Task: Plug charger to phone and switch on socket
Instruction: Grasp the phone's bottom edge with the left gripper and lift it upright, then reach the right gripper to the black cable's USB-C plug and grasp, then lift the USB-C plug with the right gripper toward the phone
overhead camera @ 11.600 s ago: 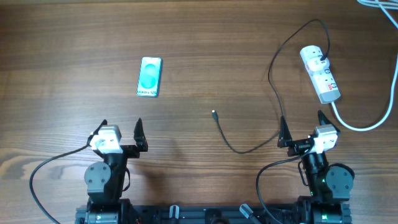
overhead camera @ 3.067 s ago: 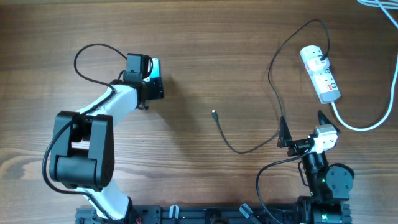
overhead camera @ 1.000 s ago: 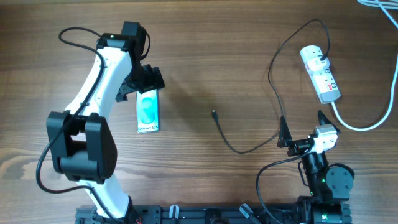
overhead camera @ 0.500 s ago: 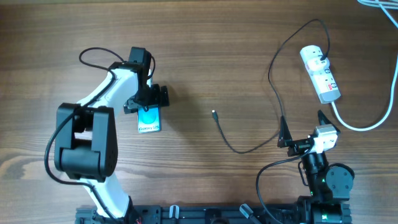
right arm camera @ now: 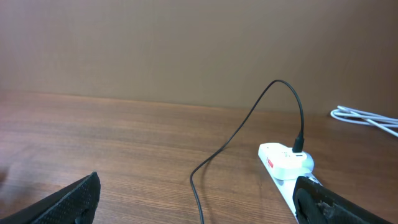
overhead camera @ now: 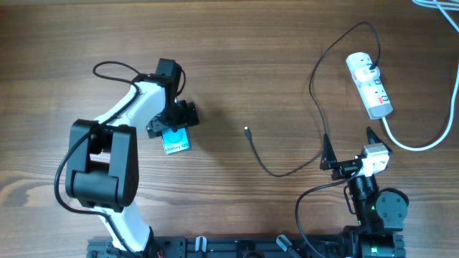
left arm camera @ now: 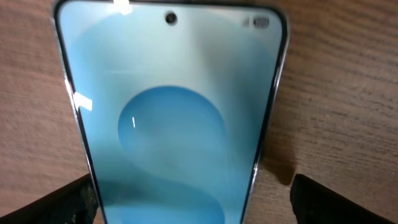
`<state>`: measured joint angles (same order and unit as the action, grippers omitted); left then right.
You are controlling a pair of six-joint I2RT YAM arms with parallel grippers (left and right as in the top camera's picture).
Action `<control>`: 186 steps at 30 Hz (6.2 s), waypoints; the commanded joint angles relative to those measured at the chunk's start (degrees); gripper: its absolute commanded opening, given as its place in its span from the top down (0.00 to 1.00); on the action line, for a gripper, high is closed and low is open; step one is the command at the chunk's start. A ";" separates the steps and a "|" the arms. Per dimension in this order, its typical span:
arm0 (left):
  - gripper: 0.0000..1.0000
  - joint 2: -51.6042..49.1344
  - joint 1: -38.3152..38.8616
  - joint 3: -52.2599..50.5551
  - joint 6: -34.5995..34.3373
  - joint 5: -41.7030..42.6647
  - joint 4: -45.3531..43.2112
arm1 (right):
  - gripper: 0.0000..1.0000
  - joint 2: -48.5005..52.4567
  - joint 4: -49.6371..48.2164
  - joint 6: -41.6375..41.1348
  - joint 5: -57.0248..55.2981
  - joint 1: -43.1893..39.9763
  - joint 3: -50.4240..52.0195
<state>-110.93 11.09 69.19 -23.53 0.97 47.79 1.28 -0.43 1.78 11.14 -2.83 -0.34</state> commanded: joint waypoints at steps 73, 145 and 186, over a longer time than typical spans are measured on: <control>0.03 -2.49 -3.28 -2.49 -8.96 8.85 -2.64 | 0.02 94.27 53.99 -2.25 6.82 26.60 -73.99; 0.16 -2.54 -5.68 -5.01 -6.88 17.20 -2.84 | 0.63 104.35 30.73 -22.82 -14.29 24.13 -58.51; 0.16 -2.54 -5.68 -5.01 -6.91 17.20 -3.04 | 0.60 101.90 34.29 -9.46 -7.87 23.28 -58.07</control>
<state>-109.49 4.75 67.11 -30.76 17.30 46.61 103.92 33.80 -8.19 2.55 20.21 -59.55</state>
